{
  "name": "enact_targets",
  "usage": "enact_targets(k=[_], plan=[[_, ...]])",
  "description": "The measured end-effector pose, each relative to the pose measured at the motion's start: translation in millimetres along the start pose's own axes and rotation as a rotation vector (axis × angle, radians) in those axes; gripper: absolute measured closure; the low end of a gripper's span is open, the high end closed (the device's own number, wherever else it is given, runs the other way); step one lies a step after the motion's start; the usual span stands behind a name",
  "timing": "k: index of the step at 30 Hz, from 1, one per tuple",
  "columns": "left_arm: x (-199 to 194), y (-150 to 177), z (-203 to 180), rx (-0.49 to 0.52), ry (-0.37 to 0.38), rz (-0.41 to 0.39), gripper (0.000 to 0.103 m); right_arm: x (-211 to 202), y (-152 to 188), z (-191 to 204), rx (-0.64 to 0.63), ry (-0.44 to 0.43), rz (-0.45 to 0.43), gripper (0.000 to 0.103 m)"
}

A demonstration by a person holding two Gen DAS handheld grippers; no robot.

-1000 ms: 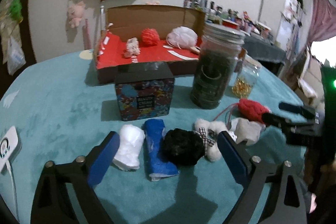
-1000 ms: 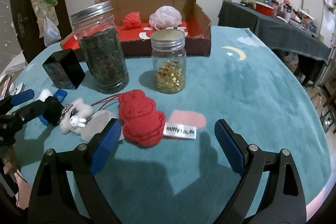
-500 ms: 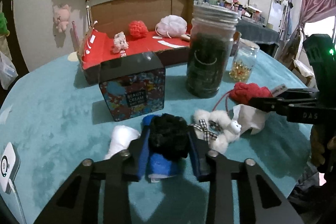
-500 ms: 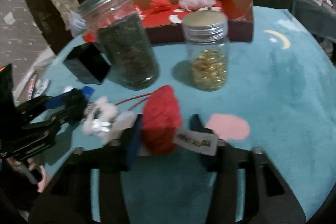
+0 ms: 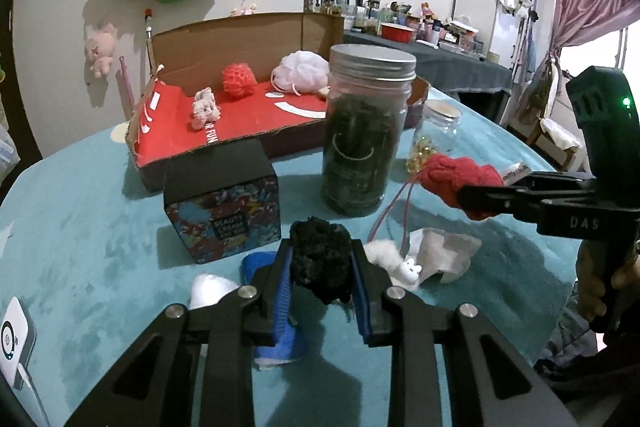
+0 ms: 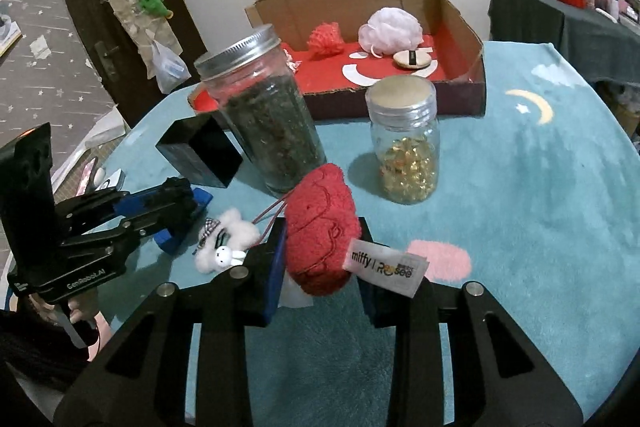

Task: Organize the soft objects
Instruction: 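Grasp the black pom-pom with the left tool while the right tool grasps the red knitted ball, then carry the black pom-pom and red knitted ball into the box with both tools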

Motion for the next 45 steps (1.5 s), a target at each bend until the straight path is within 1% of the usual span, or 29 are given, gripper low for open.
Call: enact_targets(k=[4, 10, 14, 18, 28, 32, 35, 39, 41, 45], plan=[[0.0, 0.1, 3.2, -0.019, 0.006, 0.005, 0.075, 1.0, -0.5, 0.1, -0.001, 0.001, 0.001, 0.073], [-5.9, 0.3, 22.4, -0.072, -0.001, 0.008, 0.075, -1.7, 2.7, -6.0, 0.031, -0.015, 0.004, 0.073], [-11.3, -0.3, 39.2, -0.095, -0.023, 0.005, 0.075, -8.0, 4.8, -15.4, 0.056, -0.026, 0.002, 0.073], [-15.0, 1.5, 53.5, -0.114, -0.040, 0.012, 0.075, -13.1, 5.8, -27.4, 0.078, -0.014, 0.002, 0.073], [-15.6, 8.2, 89.5, -0.154, -0.066, 0.051, 0.075, -23.4, 7.7, -55.9, 0.124, 0.005, 0.018, 0.073], [-9.0, 5.4, 103.3, -0.118, -0.069, 0.060, 0.075, -26.4, 4.4, -73.8, 0.144, 0.009, 0.015, 0.073], [-3.0, 1.0, 113.0, -0.101, -0.040, 0.063, 0.075, -25.5, -1.8, -83.5, 0.140, -0.017, 0.017, 0.073], [3.4, -4.9, 121.1, -0.054, -0.023, 0.059, 0.075, -21.1, -10.6, -96.3, 0.105, -0.005, 0.034, 0.073], [8.5, -7.9, 123.8, -0.040, -0.003, 0.066, 0.075, -18.1, -14.4, -100.0, 0.094, -0.017, 0.048, 0.073], [16.4, -12.2, 128.1, -0.013, 0.012, 0.079, 0.075, -10.2, -25.0, -107.6, 0.049, -0.010, 0.068, 0.073]])
Point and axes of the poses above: each gripper's, at about its wrist camera, not at the fingertips, and x roughly the way its jaws point, z to its left, y to its underside, the point moved 8 cm from there along x, roughly the way its jaws point
